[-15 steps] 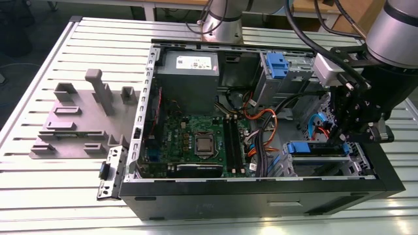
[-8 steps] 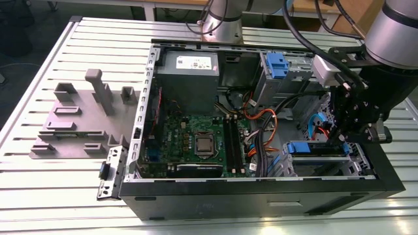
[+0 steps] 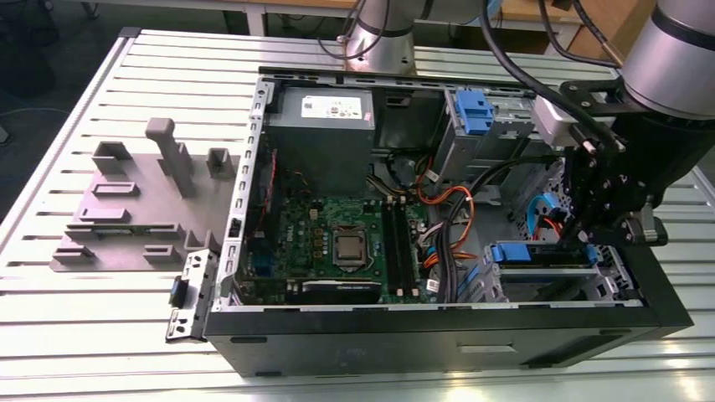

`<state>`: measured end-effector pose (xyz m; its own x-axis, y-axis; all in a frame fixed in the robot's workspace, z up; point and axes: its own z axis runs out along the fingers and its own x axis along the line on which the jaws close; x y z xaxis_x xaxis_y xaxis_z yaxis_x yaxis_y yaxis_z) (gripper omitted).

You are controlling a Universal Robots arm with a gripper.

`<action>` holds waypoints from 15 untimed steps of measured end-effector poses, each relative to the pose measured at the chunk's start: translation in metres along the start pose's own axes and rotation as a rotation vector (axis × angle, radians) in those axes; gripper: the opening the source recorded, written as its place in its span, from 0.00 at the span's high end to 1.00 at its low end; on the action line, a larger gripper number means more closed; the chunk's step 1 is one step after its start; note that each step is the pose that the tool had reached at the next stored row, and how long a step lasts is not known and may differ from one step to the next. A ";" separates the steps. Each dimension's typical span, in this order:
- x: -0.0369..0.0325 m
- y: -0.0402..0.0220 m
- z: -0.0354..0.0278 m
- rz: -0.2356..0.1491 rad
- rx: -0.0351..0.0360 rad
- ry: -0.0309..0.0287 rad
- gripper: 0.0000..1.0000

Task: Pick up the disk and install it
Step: 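Insert the first disk wire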

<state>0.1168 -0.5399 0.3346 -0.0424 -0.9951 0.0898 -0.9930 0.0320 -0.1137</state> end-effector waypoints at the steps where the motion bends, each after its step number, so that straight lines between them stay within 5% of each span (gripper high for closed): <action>1: 0.0000 0.0001 0.0001 0.000 0.0000 -0.0001 0.84; 15: -0.0001 0.0013 0.0025 0.002 0.0017 -0.0113 0.84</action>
<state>0.1158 -0.5401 0.3320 -0.0431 -0.9960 0.0784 -0.9927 0.0339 -0.1155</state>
